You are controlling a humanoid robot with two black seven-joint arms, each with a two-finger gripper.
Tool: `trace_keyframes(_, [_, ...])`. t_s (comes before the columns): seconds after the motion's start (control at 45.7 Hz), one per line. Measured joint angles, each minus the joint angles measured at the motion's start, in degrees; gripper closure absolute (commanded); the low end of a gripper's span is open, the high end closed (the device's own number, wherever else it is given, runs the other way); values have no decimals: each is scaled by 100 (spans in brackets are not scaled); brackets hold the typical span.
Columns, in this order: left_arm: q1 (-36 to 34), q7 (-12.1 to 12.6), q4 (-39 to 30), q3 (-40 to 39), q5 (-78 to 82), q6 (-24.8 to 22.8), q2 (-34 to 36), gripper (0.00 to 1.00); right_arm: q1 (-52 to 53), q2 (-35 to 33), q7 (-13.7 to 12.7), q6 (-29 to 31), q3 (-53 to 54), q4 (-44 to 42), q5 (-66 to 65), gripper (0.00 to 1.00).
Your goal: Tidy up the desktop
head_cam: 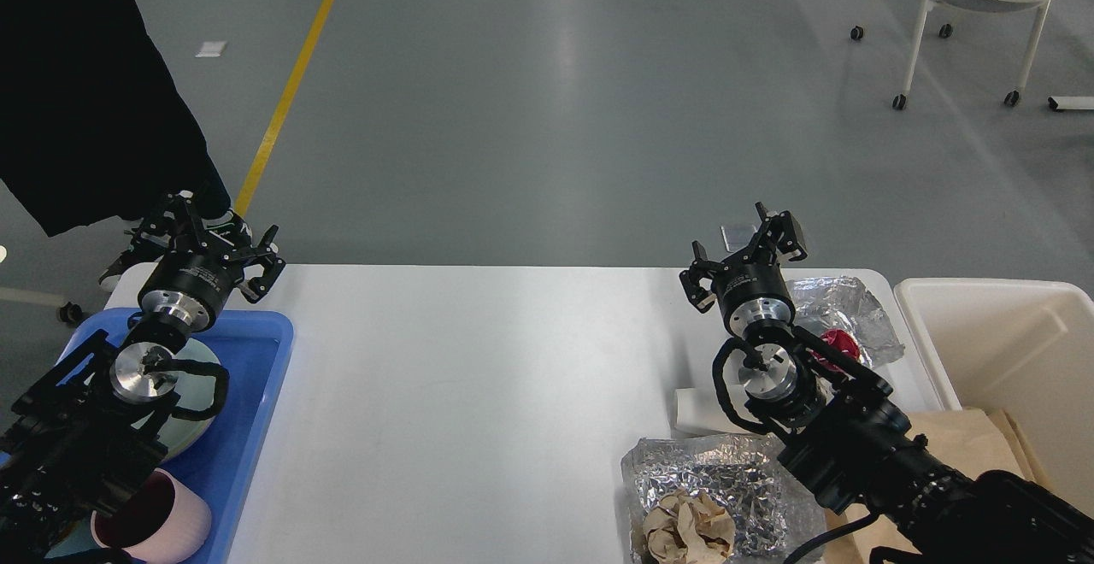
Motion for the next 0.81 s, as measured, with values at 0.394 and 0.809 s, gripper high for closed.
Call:
trace_keyframes(0.394, [54, -949, 0, -7, -18, -25, -197, 3, 0, 0, 0, 0, 0, 0, 0, 0])
trace_keyframes(0.809, [54, -951, 0, -8, -19, -26, -198, 3, 0, 0, 0, 0, 0, 1, 0, 0])
